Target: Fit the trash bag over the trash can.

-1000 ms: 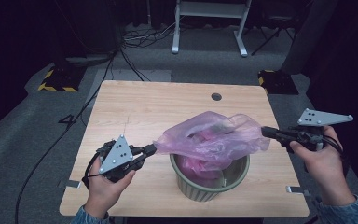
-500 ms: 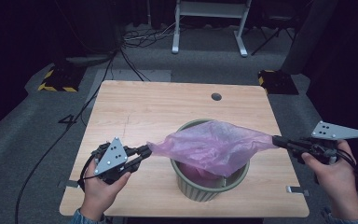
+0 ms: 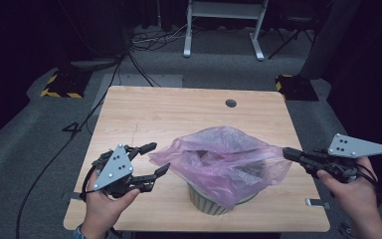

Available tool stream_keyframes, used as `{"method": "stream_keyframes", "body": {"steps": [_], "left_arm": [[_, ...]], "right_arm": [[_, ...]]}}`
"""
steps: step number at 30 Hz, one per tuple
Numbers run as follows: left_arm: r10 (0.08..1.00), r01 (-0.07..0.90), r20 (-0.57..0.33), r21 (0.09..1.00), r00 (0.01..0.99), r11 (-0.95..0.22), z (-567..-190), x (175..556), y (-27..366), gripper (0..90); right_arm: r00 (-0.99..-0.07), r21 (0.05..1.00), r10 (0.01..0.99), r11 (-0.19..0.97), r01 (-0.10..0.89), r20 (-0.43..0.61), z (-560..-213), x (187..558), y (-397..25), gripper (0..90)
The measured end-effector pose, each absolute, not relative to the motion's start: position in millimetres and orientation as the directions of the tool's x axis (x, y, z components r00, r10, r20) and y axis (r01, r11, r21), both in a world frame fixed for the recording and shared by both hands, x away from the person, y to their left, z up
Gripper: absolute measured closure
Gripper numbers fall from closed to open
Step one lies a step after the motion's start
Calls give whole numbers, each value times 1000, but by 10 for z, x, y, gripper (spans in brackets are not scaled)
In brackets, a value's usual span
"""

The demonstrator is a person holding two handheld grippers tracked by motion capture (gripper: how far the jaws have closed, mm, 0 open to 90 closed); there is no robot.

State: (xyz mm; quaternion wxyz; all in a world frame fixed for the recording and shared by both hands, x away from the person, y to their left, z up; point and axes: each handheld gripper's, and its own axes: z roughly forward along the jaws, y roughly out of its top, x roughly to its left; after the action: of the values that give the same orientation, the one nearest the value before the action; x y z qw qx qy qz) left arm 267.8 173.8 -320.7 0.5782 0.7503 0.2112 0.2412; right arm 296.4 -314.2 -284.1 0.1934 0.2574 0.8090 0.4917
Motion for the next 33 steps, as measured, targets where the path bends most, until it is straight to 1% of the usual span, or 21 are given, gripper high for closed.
{"method": "stream_keyframes", "body": {"steps": [2, 3, 4, 5, 9, 12, 15, 16, 17, 19, 20, 21, 22, 24, 25, 26, 31, 33], "left_arm": [[598, 38, 114, 971, 793, -235, -3174, 2678, 1749, 365], [602, 36, 119, 970, 790, -239, -3158, 2675, 1750, 365], [603, 34, 120, 971, 789, -238, -3142, 2675, 1750, 365], [604, 33, 123, 970, 788, -240, -3121, 2675, 1752, 364], [608, 28, 130, 970, 783, -243, -3018, 2697, 1738, 362], [605, 23, 134, 969, 785, -245, -2957, 2750, 1700, 360], [603, 46, 118, 967, 789, -249, -2954, 2849, 1669, 362], [601, 56, 110, 967, 792, -250, -2965, 2884, 1655, 370], [600, 68, 104, 964, 793, -256, -2981, 2915, 1638, 400], [601, 98, 94, 955, 794, -279, -3027, 2972, 1600, 413], [597, 111, 88, 951, 797, -289, -3055, 2995, 1583, 475], [592, 120, 85, 947, 802, -298, -3083, 3014, 1569, 475], [588, 125, 85, 943, 804, -308, -3105, 3027, 1559, 535], [586, 119, 96, 941, 805, -317, -3133, 3042, 1545, 609], [583, 112, 103, 941, 806, -321, -3137, 3045, 1540, 674], [583, 107, 109, 940, 805, -324, -3137, 3046, 1536, 717], [582, 78, 149, 935, 799, -347, -3115, 3032, 1507, 858], [582, 75, 145, 938, 800, -338, -3111, 3032, 1499, 879]], "right_arm": [[-790, 896, 610, 380, 228, -57, -2852, 2967, -3152, 866], [-788, 897, 613, 379, 228, -59, -2860, 2962, -3160, 838], [-788, 897, 613, 379, 228, -59, -2860, 2962, -3160, 838], [-787, 899, 614, 375, 227, -57, -2862, 2957, -3162, 816], [-776, 904, 627, 370, 213, -73, -2849, 2957, -3150, 706], [-769, 903, 632, 382, 197, -100, -2841, 2966, -3129, 598], [-768, 903, 630, 388, 186, -112, -2851, 2965, -3114, 557], [-769, 902, 627, 392, 180, -119, -2858, 2968, -3109, 544], [-772, 896, 620, 411, 170, -138, -2872, 2965, -3092, 519], [-774, 890, 614, 425, 162, -152, -2880, 2963, -3079, 508], [-781, 880, 602, 449, 156, -168, -2896, 2962, -3053, 468], [-781, 880, 602, 449, 156, -168, -2896, 2962, -3053, 468], [-787, 876, 594, 456, 157, -168, -2904, 2967, -3040, 452], [-791, 876, 588, 457, 155, -167, -2907, 2976, -3024, 428], [-790, 878, 589, 455, 151, -169, -2902, 2987, -3019, 416], [-788, 881, 592, 448, 151, -166, -2892, 2998, -3017, 406], [-782, 900, 602, 414, 135, -160, -2786, 3073, -3003, 385], [-781, 901, 601, 415, 123, -170, -2741, 3115, -2973, 377]]}}
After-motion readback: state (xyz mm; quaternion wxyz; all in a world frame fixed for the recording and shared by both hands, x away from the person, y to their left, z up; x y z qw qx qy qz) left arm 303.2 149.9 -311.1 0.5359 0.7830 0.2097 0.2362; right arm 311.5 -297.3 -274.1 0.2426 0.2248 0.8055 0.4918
